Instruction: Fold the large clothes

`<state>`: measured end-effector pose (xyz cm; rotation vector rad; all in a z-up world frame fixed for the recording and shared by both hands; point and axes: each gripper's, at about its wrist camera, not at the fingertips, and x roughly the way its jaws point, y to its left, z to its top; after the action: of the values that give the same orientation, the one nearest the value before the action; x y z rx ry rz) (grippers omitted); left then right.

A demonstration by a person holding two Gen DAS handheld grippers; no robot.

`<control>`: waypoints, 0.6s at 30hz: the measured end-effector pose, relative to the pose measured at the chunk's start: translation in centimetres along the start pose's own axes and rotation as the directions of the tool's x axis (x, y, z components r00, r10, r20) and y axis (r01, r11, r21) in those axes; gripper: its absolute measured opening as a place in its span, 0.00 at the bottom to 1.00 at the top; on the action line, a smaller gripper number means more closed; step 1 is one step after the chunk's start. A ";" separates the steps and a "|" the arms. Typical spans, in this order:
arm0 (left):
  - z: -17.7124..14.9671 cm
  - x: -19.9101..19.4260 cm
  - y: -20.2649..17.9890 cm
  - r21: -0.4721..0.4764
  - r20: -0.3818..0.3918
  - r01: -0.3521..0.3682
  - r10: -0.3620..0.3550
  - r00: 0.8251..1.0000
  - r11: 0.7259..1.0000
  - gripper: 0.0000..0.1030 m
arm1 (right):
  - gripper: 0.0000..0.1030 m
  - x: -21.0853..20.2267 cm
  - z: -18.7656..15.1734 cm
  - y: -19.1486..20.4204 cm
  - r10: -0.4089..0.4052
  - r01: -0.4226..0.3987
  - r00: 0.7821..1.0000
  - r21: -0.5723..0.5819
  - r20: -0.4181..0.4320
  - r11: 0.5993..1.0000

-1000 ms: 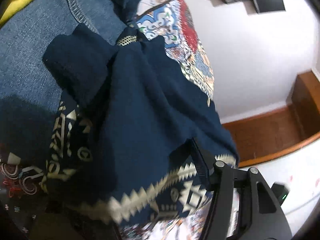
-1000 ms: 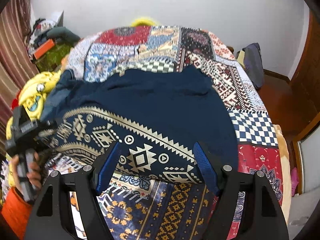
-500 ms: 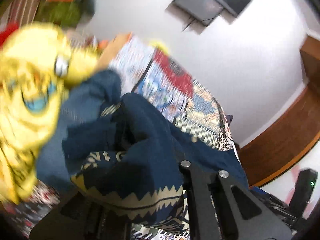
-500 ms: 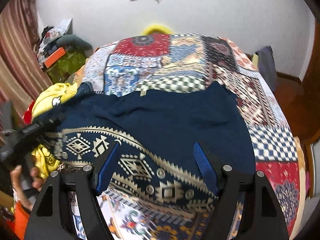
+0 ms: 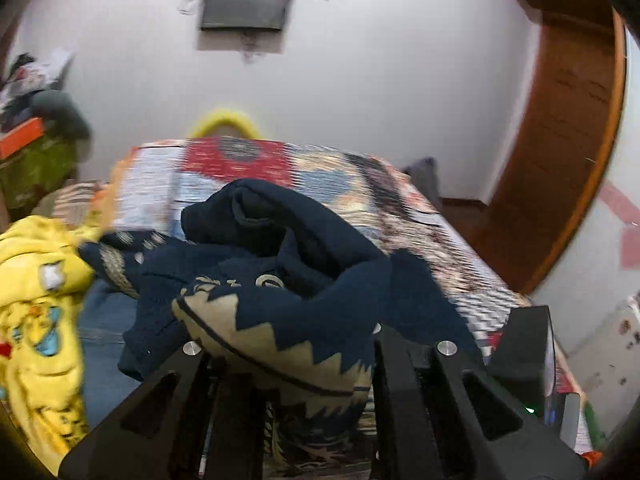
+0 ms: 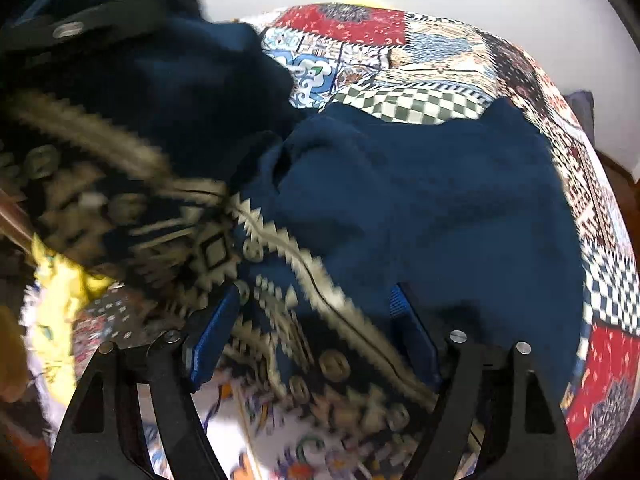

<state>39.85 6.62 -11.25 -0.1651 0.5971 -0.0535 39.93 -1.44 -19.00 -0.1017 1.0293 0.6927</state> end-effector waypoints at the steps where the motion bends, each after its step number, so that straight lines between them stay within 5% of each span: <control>1: 0.2 0.4 -1.3 0.023 -0.012 0.033 -0.032 0.999 0.999 0.09 | 0.72 -1.5 -0.7 -1.4 0.009 -0.009 1.000 0.033 0.022 0.999; 8: -2.9 3.9 -10.8 0.281 -0.204 0.240 -0.186 0.961 0.929 0.09 | 0.72 -8.6 -5.6 -10.8 -0.082 0.043 0.989 0.298 0.119 0.954; 13: -7.2 8.0 -11.6 0.209 -0.429 0.351 -0.237 0.872 0.913 0.09 | 0.72 -11.0 -7.7 -14.5 -0.147 0.091 0.982 0.391 0.115 0.916; 16: -7.7 7.2 -11.3 0.203 -0.417 0.338 -0.232 0.879 0.919 0.13 | 0.72 -12.3 -8.4 -15.0 -0.154 0.090 0.980 0.410 0.124 0.907; 18: -7.9 6.1 -11.4 0.205 -0.413 0.344 -0.238 0.879 0.916 0.30 | 0.72 -12.9 -8.4 -15.0 -0.152 0.085 0.979 0.411 0.133 0.908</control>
<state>40.40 -6.26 -19.08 0.0278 0.9439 -0.4731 38.01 -22.69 -16.51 0.2479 0.9812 0.3584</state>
